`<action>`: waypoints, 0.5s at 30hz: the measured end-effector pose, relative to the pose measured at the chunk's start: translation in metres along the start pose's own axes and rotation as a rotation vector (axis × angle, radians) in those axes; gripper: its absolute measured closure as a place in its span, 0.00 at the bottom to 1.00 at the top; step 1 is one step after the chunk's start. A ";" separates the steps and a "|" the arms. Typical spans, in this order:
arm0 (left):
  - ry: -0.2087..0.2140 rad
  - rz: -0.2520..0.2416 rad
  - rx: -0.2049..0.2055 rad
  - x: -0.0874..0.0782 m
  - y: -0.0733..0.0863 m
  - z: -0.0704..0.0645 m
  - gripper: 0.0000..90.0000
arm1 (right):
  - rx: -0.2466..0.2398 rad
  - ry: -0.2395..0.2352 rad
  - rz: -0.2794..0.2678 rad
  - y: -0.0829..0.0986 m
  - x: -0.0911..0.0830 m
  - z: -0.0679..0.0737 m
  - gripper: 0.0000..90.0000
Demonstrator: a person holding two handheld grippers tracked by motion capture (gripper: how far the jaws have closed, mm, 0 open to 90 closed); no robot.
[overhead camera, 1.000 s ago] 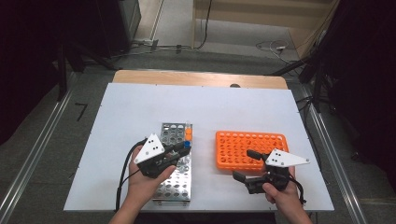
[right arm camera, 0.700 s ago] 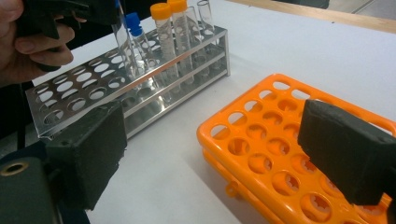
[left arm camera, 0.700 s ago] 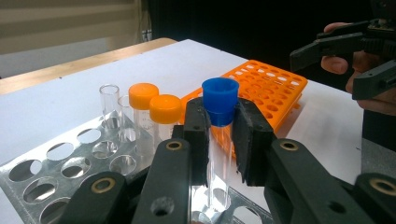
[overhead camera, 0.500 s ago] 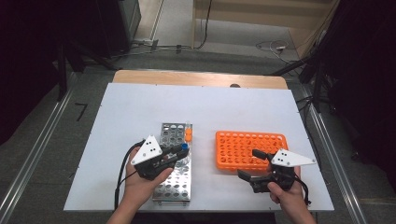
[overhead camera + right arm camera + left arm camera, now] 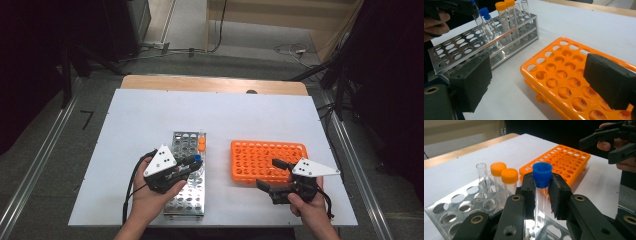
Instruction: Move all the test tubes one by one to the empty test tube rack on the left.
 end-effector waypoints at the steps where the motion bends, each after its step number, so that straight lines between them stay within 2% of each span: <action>1: -0.001 0.006 0.002 0.000 0.001 0.000 0.84 | 0.002 0.001 0.000 0.000 0.000 0.000 0.08; 6: 0.011 0.016 -0.012 0.002 0.005 0.001 0.85 | -0.001 0.001 0.003 0.001 0.001 -0.001 0.08; 9: 0.005 0.044 -0.001 0.005 0.007 0.001 0.85 | 0.000 0.000 0.003 0.001 0.001 -0.001 0.08; 15: 0.015 0.082 -0.018 0.009 0.012 0.003 0.85 | -0.003 0.003 -0.001 0.001 0.001 -0.003 0.08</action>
Point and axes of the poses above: each handheld gripper's, and its own axes: x roughly forward along the jaws, y roughly out of its underside, z roughly to its left, the point moved 2 cm from there along x, roughly forward along the jaws, and after that the axes turned 5 degrees about y, right-handed, at the moved point
